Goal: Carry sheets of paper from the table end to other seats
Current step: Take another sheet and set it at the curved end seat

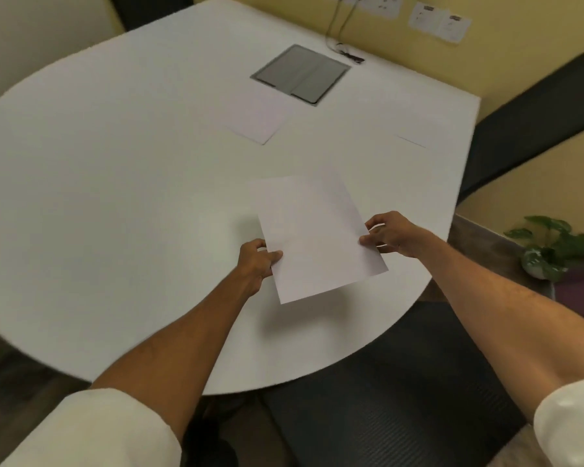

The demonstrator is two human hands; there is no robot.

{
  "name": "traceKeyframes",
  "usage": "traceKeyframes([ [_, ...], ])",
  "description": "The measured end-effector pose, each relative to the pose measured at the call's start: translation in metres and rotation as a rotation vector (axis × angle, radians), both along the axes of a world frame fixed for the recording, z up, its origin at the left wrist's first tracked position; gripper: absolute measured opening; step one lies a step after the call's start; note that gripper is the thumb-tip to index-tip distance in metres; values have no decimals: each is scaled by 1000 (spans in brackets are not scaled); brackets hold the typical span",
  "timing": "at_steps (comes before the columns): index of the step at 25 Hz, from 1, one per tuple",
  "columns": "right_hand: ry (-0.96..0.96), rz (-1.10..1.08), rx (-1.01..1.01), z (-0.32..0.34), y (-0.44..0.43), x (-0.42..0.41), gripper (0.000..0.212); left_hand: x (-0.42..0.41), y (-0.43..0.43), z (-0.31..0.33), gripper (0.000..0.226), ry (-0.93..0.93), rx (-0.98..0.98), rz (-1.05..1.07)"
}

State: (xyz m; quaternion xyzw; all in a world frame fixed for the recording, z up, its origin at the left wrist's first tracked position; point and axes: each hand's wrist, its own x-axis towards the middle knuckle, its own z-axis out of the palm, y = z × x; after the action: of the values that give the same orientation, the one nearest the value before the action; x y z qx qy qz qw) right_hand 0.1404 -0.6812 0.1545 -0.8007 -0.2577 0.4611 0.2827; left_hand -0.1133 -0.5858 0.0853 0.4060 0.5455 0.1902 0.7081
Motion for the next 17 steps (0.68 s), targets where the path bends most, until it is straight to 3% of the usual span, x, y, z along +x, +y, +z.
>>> traceKeyframes([
  [8,25,209,-81,-66,2,14,22,0,-41,-38,30,272,135,118],
  [12,-78,278,-88,-95,-1,24,22,4,-44,-53,31,401,272,29],
  [17,-236,356,-96,-124,-6,26,22,15,-51,-67,51,559,343,-86],
])
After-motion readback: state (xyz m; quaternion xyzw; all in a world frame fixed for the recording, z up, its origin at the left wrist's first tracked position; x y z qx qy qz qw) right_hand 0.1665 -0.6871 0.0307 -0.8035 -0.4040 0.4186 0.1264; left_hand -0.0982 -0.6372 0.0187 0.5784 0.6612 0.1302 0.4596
